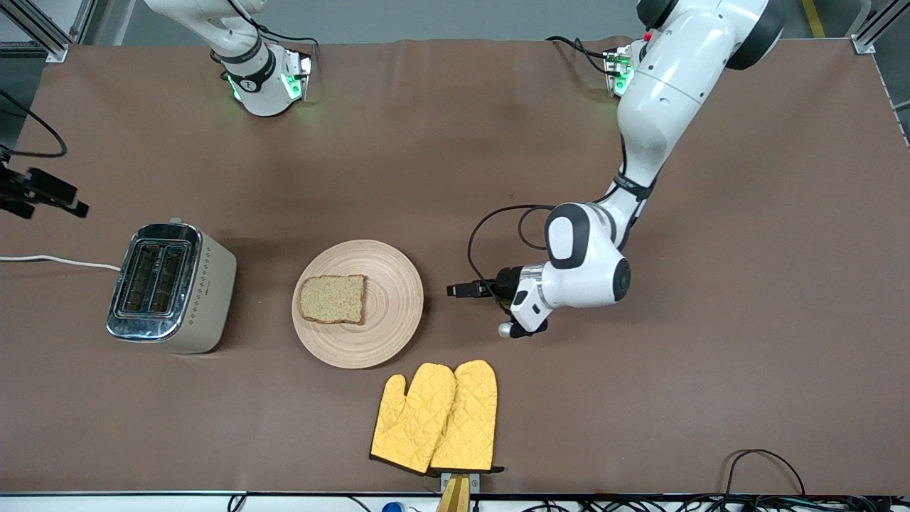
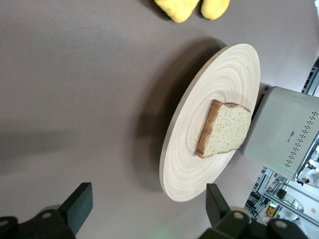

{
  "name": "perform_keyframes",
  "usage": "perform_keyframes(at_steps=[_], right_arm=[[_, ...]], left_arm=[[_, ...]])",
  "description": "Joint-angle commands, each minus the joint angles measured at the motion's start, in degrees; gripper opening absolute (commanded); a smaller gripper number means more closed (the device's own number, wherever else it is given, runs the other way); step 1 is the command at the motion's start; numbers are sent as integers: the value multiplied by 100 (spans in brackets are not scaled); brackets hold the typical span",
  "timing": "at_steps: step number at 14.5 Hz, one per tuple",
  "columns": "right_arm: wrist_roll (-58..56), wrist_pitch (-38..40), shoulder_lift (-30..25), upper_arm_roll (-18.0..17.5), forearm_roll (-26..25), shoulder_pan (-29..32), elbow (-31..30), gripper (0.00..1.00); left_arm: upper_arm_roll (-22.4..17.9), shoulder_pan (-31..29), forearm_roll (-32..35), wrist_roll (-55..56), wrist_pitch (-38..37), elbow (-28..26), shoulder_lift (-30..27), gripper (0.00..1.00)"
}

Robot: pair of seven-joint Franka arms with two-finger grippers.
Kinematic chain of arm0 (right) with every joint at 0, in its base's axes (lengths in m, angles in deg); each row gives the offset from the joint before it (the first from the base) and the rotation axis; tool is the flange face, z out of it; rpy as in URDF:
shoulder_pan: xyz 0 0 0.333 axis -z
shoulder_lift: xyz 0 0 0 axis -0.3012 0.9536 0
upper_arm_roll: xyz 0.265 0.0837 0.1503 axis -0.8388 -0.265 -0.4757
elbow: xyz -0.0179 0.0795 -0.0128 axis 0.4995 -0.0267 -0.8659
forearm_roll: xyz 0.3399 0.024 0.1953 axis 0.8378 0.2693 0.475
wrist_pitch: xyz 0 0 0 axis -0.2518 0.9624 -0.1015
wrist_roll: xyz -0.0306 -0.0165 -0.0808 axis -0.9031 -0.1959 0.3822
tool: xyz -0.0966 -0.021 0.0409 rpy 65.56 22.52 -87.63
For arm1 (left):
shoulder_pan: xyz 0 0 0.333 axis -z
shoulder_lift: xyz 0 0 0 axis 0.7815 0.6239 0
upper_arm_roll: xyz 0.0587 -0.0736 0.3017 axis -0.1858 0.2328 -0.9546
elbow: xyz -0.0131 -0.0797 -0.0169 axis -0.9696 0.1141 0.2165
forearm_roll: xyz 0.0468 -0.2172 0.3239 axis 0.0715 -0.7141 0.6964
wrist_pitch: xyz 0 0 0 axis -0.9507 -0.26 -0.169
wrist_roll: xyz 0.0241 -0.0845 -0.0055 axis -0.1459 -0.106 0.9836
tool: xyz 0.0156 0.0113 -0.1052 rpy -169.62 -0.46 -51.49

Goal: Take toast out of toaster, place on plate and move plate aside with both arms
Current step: 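Retract the right gripper while the left gripper reaches the plate rim, then grip the wooden plate rim with the left gripper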

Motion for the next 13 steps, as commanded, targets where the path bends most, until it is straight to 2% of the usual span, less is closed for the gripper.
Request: perform_keyframes(at_steps=[1,7,9,13], right_arm=[[-2,255,-181,-117,-318,33,43,100],[208,458,-216,-371,-582,-37,210,100],[813,581,-216,-512,-608,-133,158,100],[851,573,-190,-539,-688,-151,184,100]], left_arm=[[76,103,-512,-661,164,402,404,100],[120,269,-1761,-1927,244,578,773,100],[129,322,-1868,-2060,244,753,922,100],[120,568,-1868,-2183,489,1070,1178,100]])
